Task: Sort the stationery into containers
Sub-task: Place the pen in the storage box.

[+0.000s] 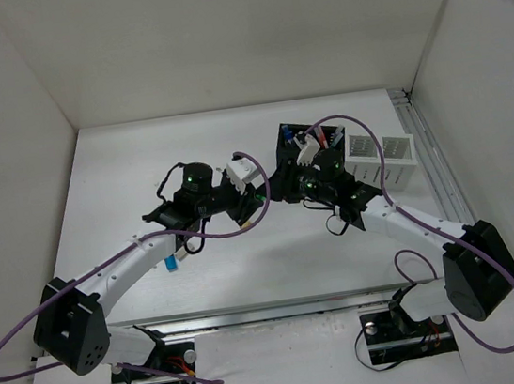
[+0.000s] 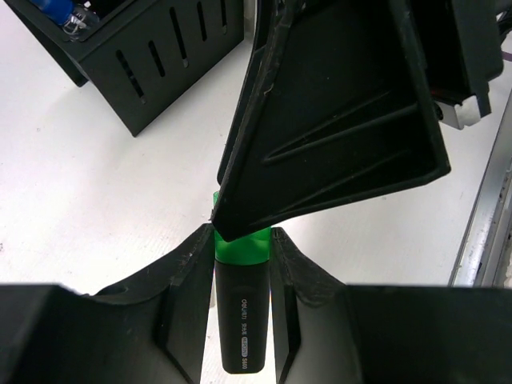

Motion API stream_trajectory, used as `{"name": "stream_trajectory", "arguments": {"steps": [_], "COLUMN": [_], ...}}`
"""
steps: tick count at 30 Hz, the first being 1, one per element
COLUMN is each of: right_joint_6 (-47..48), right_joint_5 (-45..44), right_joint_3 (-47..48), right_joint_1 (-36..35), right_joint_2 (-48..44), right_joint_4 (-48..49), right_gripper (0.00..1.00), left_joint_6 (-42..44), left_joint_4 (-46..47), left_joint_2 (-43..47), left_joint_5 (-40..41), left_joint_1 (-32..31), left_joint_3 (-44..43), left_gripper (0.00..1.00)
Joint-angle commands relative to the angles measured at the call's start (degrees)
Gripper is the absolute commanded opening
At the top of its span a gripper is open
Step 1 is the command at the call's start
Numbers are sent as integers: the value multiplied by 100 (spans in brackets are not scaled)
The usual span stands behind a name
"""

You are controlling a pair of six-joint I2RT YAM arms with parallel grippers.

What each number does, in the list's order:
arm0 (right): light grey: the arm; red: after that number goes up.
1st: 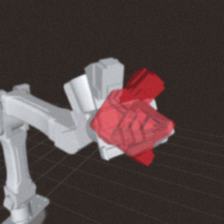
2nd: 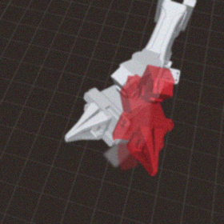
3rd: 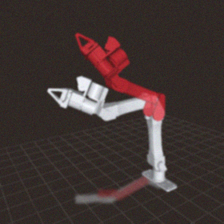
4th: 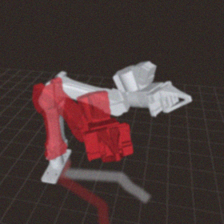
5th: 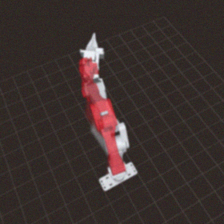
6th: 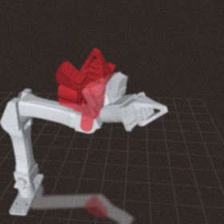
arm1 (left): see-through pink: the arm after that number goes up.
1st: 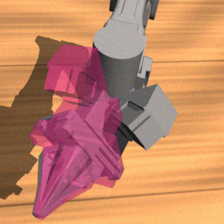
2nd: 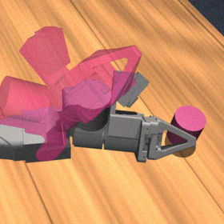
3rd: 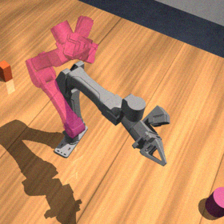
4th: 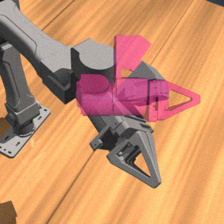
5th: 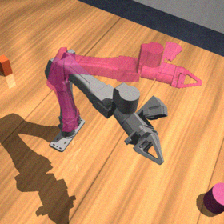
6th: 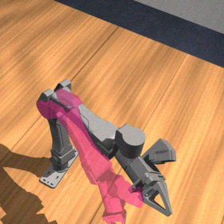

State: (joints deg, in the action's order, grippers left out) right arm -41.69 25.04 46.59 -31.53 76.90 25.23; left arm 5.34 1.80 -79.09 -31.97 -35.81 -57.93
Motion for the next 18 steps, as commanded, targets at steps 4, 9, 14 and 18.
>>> {"name": "stream_trajectory", "arguments": {"steps": [4,9,14,18], "right_joint_6": [-173,-85,-67,239], "right_joint_5": [80,72,54,-296], "right_joint_3": [289,325,421,579], "right_joint_1": [-55,-90,-99,-117], "right_joint_2": [-26,35,18,-114], "right_joint_4": [413,280,342,141], "right_gripper": [37,28,3,0], "left_joint_6": [125,125,99,-15], "left_joint_4": [303,277,294,180], "left_joint_2": [43,25,52,16], "left_joint_5": [156,164,287,507], "left_joint_1": [-57,-57,-110,-110], "left_joint_3": [-464,-544,-596,-702], "left_gripper": [0,0,0,51]}}
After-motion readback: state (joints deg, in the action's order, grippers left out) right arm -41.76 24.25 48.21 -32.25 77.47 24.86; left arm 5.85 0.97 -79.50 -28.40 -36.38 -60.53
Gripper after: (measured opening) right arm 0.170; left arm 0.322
